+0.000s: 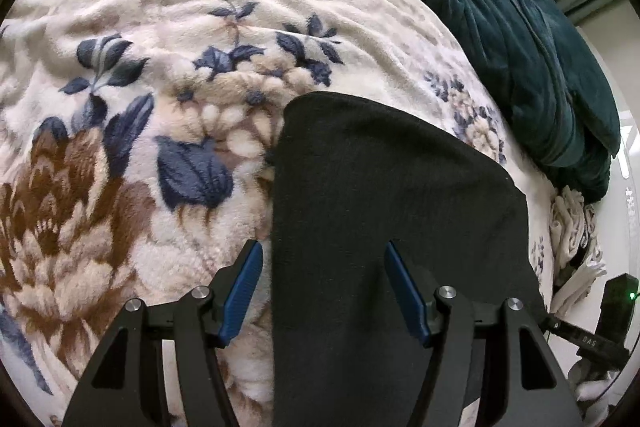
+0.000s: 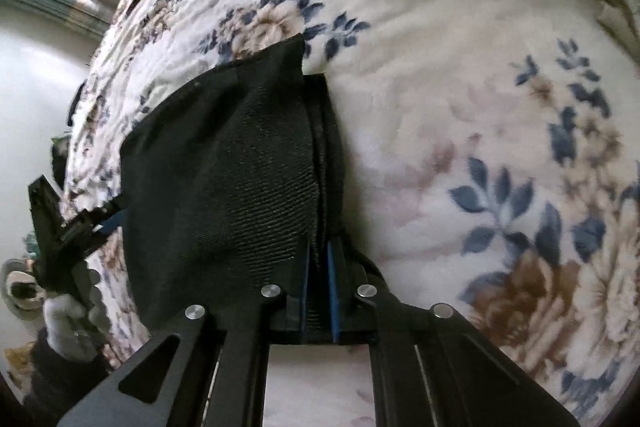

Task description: Fold small clothes

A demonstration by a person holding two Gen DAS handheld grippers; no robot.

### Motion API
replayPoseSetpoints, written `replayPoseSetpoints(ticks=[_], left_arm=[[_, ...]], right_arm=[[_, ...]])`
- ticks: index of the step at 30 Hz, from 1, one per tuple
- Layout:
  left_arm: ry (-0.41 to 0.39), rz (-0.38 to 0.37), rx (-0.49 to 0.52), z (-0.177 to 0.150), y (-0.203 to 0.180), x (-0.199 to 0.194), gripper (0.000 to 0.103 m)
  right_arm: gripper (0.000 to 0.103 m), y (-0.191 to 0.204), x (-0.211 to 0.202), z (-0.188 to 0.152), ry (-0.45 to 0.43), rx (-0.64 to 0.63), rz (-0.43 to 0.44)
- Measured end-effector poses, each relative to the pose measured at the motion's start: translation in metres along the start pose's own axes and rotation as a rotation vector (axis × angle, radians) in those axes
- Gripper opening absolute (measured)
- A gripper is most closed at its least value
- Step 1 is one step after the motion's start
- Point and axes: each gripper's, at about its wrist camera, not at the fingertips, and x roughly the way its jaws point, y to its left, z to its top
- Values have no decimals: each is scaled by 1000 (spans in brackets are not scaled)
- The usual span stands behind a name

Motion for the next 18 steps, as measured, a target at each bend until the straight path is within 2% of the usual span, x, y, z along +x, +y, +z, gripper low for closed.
replayPoseSetpoints(ticks=[1,2,4,5,6,8,11,15,16,17,18], left_arm=[[-1,-1,-3,1,1,0,61],[-2,2,-4,2,1,0,61],[-6,1,-5,4,1,-1,61],[-10,-3,-6,6,0,-2,61],[-17,-5,-6,9,-1,-3,61],[-31,-10,2,15,-4,-4,61],[-47,-22,13,30,-10,3,61],[-34,2,41,50,-14,24,61],[-37,20,45,54,-14,28,61],[-39,17,46,56,-13,31,61],[-44,17,45,57,-11,33,63]], right_arm=[[8,-1,7,-1,38,-16,-30],[8,-2,23,2,120,-36,-57],[12,-9,35,6,171,-5,-53],[25,-9,36,14,175,-2,-34],[44,-10,33,21,168,-8,-27],[52,-9,20,44,82,-14,27],[54,-13,21,82,19,37,121],[54,-10,48,121,16,37,172],[52,-8,56,127,27,35,176],[25,-3,61,132,21,26,183],[6,0,61,134,-16,13,170]])
